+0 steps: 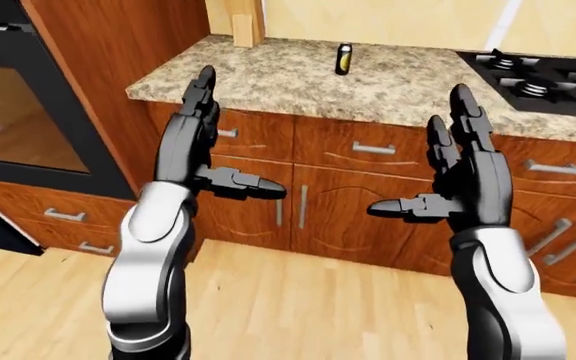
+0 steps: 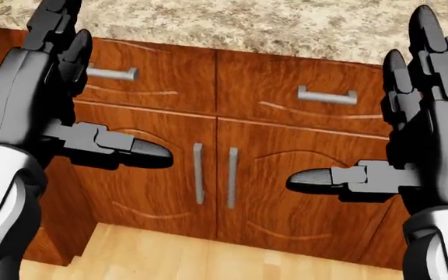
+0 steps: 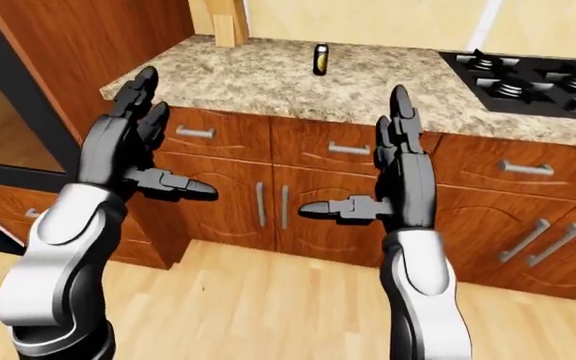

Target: Move the drinks to the dining counter.

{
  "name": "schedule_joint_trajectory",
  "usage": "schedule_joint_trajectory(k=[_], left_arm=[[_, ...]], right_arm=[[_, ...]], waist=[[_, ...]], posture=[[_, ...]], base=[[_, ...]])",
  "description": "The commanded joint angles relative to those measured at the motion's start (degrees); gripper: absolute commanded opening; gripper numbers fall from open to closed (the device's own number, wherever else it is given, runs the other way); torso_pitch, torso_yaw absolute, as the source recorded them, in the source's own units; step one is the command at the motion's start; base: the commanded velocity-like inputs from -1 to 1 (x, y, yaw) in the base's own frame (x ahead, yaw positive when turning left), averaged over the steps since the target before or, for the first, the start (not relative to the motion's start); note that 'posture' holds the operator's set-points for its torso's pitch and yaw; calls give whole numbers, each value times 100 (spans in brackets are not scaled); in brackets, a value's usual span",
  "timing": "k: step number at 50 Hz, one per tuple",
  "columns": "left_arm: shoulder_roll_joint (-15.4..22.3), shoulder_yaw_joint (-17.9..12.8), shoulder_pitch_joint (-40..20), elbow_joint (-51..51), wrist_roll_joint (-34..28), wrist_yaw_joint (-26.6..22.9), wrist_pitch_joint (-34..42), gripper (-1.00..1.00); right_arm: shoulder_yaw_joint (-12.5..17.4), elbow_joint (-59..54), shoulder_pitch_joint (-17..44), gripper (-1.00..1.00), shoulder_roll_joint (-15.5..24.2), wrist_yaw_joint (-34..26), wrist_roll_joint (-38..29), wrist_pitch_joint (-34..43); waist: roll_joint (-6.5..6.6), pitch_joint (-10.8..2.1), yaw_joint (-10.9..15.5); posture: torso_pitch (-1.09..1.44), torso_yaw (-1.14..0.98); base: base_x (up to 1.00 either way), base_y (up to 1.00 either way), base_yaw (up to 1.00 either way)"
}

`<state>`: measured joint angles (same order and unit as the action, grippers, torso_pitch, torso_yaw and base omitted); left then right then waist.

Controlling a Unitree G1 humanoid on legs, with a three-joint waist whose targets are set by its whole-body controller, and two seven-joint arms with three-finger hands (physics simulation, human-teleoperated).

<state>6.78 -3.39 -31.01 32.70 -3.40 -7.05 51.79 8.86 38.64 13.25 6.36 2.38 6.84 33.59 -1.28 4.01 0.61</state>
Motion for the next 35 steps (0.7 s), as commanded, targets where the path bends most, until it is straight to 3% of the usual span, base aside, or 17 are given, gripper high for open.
schedule_joint_trajectory(k=[1, 6, 9, 10, 13, 17, 19, 21, 22, 23, 24, 25, 26, 28, 31, 33, 35], left_arm=[[3, 38, -242, 304, 23, 0, -184, 100], [1, 35, -219, 260, 29, 2, -243, 100], [1, 36, -226, 259, 31, 3, -239, 100], [2, 36, -228, 268, 31, 2, -228, 100], [0, 35, -216, 257, 33, 5, -252, 100], [3, 32, -223, 269, 35, 6, -238, 100], [4, 30, -218, 269, 37, 4, -244, 100], [5, 34, -213, 288, 37, 5, -228, 100], [6, 28, -214, 288, 40, 4, -227, 100], [8, 23, -212, 294, 43, 3, -225, 100], [8, 33, -204, 329, 40, 5, -196, 100], [8, 36, -196, 337, 39, 4, -195, 100], [11, 37, -174, 331, 38, -3, -220, 100], [12, 27, -179, 305, 39, -7, -242, 100], [8, 38, -179, 308, 34, -6, -230, 100], [8, 37, -188, 305, 33, -8, -226, 100], [13, 24, -207, 296, 36, -11, -227, 100]], right_arm=[[157, 291, 132, 100, 40, -6, 130, -139], [169, 358, 138, 100, 69, 64, 158, -127], [153, 365, 114, 100, 72, 72, 161, -138], [154, 362, 132, 100, 79, 76, 164, -123], [153, 376, 135, 100, 89, 80, 167, -117], [147, 359, 145, 100, 96, 78, 159, -129], [143, 343, 143, 100, 96, 76, 153, -146], [136, 339, 128, 100, 92, 72, 141, -168], [143, 344, 144, 100, 99, 73, 141, -145], [162, 385, 157, 100, 106, 80, 153, -99], [168, 410, 168, 100, 112, 88, 156, -70], [171, 407, 168, 100, 114, 86, 156, -72], [171, 412, 172, 100, 117, 90, 152, -65], [160, 404, 169, 100, 111, 96, 145, -82], [163, 386, 174, 100, 111, 96, 140, -92], [161, 414, 192, 100, 116, 111, 138, -49], [157, 417, 191, 100, 113, 106, 137, -73]], waist=[[83, -10, -37], [-110, -45, 118], [-460, -150, 152], [-275, -1, 127], [-214, -196, 106], [-54, -231, 1], [94, -306, -77], [370, -389, -89], [325, -295, -41], [376, -104, -29], [434, -21, -44], [426, -164, 38], [423, -203, 35], [379, -162, 80], [288, -204, 151], [188, -285, 186], [-4, -342, 182]], posture=[[0, 0], [0, 0], [0, 0], [0, 0], [0, 0], [0, 0], [0, 0], [0, 0], [0, 0], [0, 0], [0, 0], [0, 0], [0, 0], [0, 0], [0, 0], [0, 0], [0, 0]], base=[[64, 0, 0], [72, 0, 0], [74, 0, 0], [73, 0, 0], [74, 0, 0], [74, 0, 0], [74, 0, 0], [74, 0, 0], [74, 0, 0], [74, 0, 0], [74, 0, 0], [74, 0, 0], [74, 0, 0], [75, 0, 0], [74, 0, 0], [73, 0, 0], [69, 0, 0]])
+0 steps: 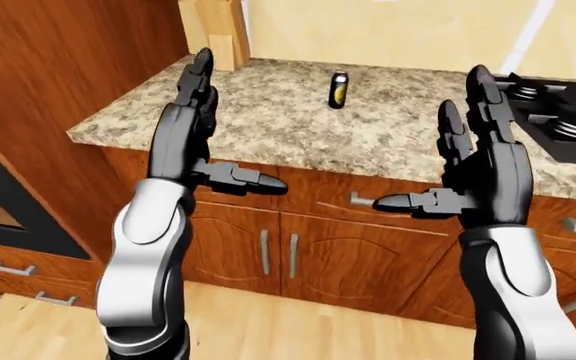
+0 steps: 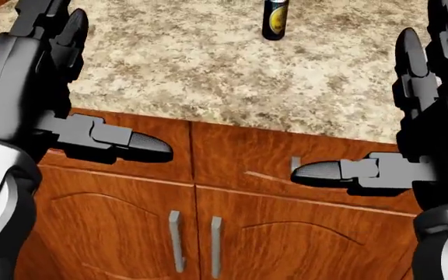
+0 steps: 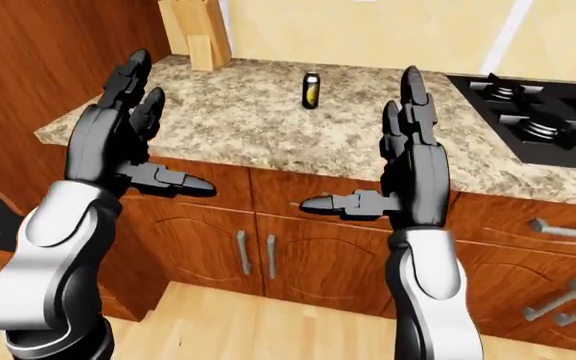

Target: Move the drinks to the dining counter.

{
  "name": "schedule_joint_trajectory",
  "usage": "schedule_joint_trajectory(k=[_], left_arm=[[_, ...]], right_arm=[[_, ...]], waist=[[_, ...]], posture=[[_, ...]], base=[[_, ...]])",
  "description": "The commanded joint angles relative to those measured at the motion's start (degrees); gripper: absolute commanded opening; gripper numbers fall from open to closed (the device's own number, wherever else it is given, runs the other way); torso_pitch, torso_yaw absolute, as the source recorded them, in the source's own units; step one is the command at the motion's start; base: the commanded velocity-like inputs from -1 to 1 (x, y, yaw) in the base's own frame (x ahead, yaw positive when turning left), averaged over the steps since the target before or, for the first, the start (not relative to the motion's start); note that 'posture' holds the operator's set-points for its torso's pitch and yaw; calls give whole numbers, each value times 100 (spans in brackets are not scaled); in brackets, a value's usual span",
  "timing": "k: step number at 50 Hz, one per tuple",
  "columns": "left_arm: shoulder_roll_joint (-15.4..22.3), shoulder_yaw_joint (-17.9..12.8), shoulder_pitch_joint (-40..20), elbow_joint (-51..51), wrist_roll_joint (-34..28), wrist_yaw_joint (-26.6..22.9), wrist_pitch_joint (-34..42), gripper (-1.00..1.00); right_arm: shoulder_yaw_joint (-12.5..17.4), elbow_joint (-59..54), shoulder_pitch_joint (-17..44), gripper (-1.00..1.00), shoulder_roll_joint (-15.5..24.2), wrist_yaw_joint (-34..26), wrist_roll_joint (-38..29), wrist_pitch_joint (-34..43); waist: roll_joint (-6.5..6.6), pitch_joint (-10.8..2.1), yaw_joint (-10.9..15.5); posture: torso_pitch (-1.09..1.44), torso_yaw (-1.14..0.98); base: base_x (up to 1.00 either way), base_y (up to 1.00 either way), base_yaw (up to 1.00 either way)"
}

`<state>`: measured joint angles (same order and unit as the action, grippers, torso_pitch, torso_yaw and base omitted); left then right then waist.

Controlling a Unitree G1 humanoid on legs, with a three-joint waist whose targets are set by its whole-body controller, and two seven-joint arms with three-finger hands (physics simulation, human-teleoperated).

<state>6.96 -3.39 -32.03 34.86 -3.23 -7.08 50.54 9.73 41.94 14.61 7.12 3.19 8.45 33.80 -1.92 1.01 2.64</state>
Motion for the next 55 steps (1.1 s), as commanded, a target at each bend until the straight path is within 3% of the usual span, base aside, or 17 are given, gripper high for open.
schedule_joint_trajectory(k=[1, 2, 3, 4, 5, 10, 12, 14, 15, 18, 22, 24, 26, 28, 34, 46, 55], left_arm=[[-4, 21, -101, 87, 20, -8, -98, 100], [-7, 24, -76, 82, 21, -7, -125, 100], [-8, 27, -69, 95, 19, -6, -117, 100], [-7, 25, -73, 98, 20, -5, -115, 100], [-7, 24, -83, 110, 21, -4, -96, 100], [-7, 30, -90, 124, 19, -2, -79, 100], [-7, 29, -93, 135, 19, 0, -66, 100], [-3, 28, -80, 136, 13, -5, -73, 100], [-3, 23, -84, 134, 14, -5, -69, 100], [-13, 30, -29, 70, 5, -4, -164, 100], [-7, 20, -60, 109, 8, -7, -106, 100], [0, 15, -64, 133, 11, -7, -83, 100], [7, 3, -72, 121, 17, -9, -92, 100], [9, 4, -86, 131, 21, -7, -72, 100], [13, 7, -74, 133, 22, -1, -71, 100], [32, -19, -87, 103, 42, -1, -98, 100], [58, -37, -107, 116, 51, -5, -76, 100]], right_arm=[[62, 83, 51, 100, 38, 23, -30, -96], [64, 74, 42, 100, 38, 20, -36, -115], [55, 81, 25, 100, 30, 21, -43, -127], [51, 83, 19, 100, 28, 20, -50, -139], [52, 86, 17, 100, 26, 19, -53, -140], [74, 114, 28, 100, 33, 21, -42, -105], [63, 108, 9, 100, 31, 15, -55, -124], [65, 107, 24, 100, 31, 20, -64, -94], [63, 107, 24, 100, 27, 21, -65, -100], [53, 101, 27, 100, 20, 28, -66, -92], [64, 57, 24, 100, 13, 33, -73, -174], [47, 79, 6, 100, 16, 32, -92, -188], [30, 43, 1, 100, 19, 19, -127, -232], [30, 34, 1, 100, 16, 13, -135, -243], [34, 19, 19, 100, 14, 3, -157, -240], [3, -40, 24, 100, -9, -11, -212, -270], [-189, -687, 590, 100, 78, 39, -615, -102]], waist=[[-150, -91, -70], [-140, -93, -95], [-141, 168, -98], [-216, 201, -142], [-198, 34, -187], [-102, 183, -235], [43, 138, -243], [469, -19, -189], [283, -62, -210], [413, 85, -115], [332, 21, -116], [282, 106, -118], [136, 126, -93], [-214, 47, -75], [143, -43, -189], [155, -233, -231], [137, -76, -272]], posture=[[0, 0], [0, 0], [0, 0], [0, 0], [0, 0], [0, 0], [0, 0], [0, 0], [0, 0], [0, 0], [0, 0], [0, 0], [0, 0], [0, 0], [0, 0], [0, 0], [0, 0]], base=[[49, 0, 0], [47, 0, 0], [42, 0, 0], [25, 0, 0], [15, 0, 0], [0, 0, 0], [0, 0, 0], [21, 0, 0], [30, 0, 0], [31, 0, 0], [17, 0, 0], [0, 0, 0], [0, 0, 0], [0, 0, 0], [0, 0, 0], [-9, 0, 0], [-5, 0, 0]])
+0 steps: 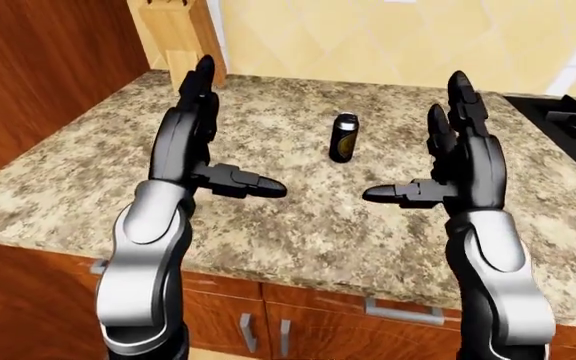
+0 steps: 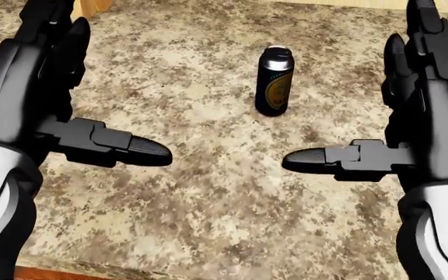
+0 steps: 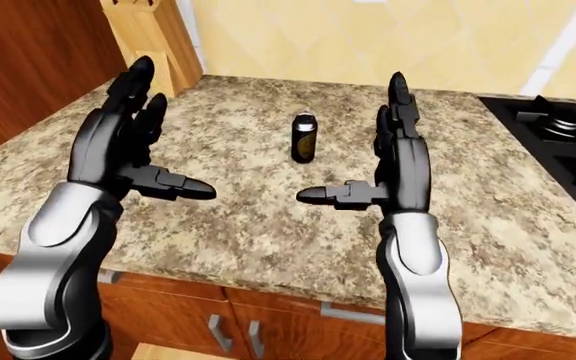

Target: Move the drinks to the dining counter.

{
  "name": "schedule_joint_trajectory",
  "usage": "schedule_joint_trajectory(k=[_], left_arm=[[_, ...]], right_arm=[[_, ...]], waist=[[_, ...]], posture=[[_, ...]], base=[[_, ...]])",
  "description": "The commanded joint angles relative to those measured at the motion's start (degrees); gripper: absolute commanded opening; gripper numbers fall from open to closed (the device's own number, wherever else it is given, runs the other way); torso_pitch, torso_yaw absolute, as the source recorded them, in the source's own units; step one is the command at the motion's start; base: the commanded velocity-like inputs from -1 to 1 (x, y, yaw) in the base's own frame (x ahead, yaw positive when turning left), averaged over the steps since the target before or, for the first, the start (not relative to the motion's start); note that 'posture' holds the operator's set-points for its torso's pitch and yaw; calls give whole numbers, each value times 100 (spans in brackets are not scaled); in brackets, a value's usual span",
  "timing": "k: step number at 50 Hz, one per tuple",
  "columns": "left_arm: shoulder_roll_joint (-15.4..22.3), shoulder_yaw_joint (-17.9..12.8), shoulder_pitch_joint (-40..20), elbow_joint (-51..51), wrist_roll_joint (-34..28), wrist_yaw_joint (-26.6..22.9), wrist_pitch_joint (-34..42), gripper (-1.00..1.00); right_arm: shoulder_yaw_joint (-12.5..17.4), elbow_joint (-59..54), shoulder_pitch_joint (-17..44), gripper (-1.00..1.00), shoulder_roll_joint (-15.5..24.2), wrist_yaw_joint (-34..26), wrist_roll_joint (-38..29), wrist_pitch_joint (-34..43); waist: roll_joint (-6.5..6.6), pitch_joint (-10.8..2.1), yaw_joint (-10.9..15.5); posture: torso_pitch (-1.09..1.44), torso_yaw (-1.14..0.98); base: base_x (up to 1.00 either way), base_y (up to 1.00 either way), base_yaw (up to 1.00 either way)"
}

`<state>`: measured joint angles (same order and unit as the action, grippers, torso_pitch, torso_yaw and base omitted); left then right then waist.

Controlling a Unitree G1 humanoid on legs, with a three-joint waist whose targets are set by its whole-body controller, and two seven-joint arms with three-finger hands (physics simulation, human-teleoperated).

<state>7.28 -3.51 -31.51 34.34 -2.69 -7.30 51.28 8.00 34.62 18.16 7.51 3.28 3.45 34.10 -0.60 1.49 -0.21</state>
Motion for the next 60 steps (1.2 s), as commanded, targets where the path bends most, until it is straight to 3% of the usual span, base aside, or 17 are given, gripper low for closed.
schedule_joint_trajectory(k=[1, 15, 31, 47, 60], left_arm=[[29, -34, -171, 152, 5, 17, -157, 100], [17, 0, -155, 155, 20, 40, -160, 100], [5, -7, -104, -55, 3, 4, -376, 100], [27, -29, 24, -149, 7, -34, -551, 100], [109, -142, 20, -169, 76, -74, -568, 100]], right_arm=[[-26, -163, 367, 100, 55, 51, -179, -171], [3, -2558, 2208, 100, 364, 409, -359, -192], [-209, -6951, 4419, 100, 599, 657, -712, -1957], [-335, -9492, 5556, 100, 337, 911, -1167, -3221], [-380, -10199, 5827, 100, 137, 1125, -1402, -3519]], waist=[[4, -110, 9], [1, -50, 42], [32, -82, 43], [75, -136, 41], [86, -158, 52]], posture=[[0, 0], [0, 0], [0, 0], [0, 0], [0, 0]], base=[[0, 0, 0], [0, 0, 0], [0, 0, 0], [0, 0, 0], [0, 0, 0]])
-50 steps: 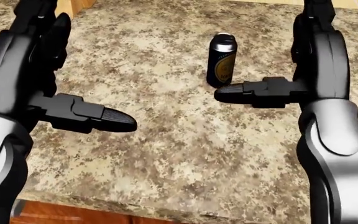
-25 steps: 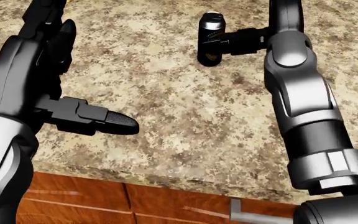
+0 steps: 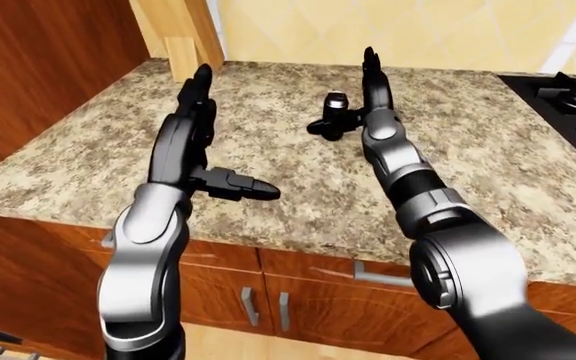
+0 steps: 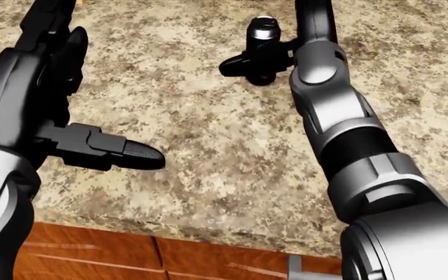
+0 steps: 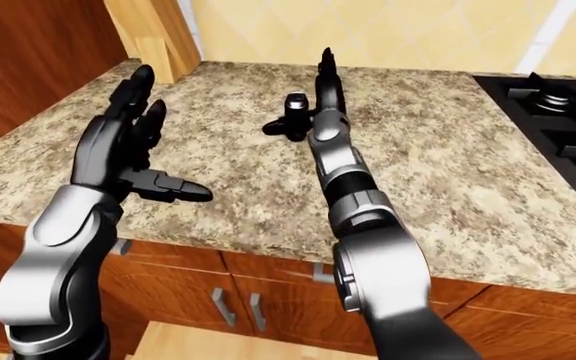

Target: Move the drinks to the dining counter.

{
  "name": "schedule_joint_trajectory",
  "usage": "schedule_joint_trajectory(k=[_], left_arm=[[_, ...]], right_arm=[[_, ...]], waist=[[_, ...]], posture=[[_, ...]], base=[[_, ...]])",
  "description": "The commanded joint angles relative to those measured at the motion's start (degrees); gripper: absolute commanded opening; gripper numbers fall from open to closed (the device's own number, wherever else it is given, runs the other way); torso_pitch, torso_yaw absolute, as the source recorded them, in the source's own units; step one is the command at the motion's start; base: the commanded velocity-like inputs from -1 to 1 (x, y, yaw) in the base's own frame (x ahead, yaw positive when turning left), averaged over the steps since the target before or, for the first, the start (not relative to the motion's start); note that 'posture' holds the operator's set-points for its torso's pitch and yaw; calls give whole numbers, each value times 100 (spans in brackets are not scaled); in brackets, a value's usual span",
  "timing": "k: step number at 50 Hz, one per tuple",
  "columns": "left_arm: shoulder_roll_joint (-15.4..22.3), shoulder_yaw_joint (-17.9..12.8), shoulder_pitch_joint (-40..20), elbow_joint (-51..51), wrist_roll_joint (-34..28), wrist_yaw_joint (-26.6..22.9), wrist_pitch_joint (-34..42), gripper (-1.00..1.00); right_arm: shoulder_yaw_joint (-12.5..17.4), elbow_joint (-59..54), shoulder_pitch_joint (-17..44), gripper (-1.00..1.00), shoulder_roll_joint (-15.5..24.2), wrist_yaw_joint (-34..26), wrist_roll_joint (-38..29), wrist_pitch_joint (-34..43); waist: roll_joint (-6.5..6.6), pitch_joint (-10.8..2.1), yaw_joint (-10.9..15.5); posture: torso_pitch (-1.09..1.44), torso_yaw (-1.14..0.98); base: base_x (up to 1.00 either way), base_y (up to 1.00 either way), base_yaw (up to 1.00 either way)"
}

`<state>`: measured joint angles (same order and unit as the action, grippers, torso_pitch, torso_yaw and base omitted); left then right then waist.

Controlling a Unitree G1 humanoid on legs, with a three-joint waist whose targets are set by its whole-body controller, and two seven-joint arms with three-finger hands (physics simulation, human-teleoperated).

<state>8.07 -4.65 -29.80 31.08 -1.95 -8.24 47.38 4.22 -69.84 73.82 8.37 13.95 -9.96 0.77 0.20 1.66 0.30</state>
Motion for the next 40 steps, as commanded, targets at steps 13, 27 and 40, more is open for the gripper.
schedule_joint_trajectory(k=[13, 27, 40], left_arm=[[99, -80, -199, 207, 74, 28, -103, 100], [98, -71, -168, 221, 74, 37, -107, 100], [115, -105, -134, 265, 101, 25, -102, 100]], right_arm=[[8, -30, 242, 100, -9, 54, -277, -134], [55, -172, 132, 9, -29, 16, -345, -86], [52, -183, 143, -51, -81, 15, -402, -80]], waist=[[8, -168, 7], [-1, -152, 7], [-4, -144, 11]], posture=[[0, 0], [0, 0], [0, 0]], base=[[0, 0, 0], [0, 0, 0], [0, 0, 0]])
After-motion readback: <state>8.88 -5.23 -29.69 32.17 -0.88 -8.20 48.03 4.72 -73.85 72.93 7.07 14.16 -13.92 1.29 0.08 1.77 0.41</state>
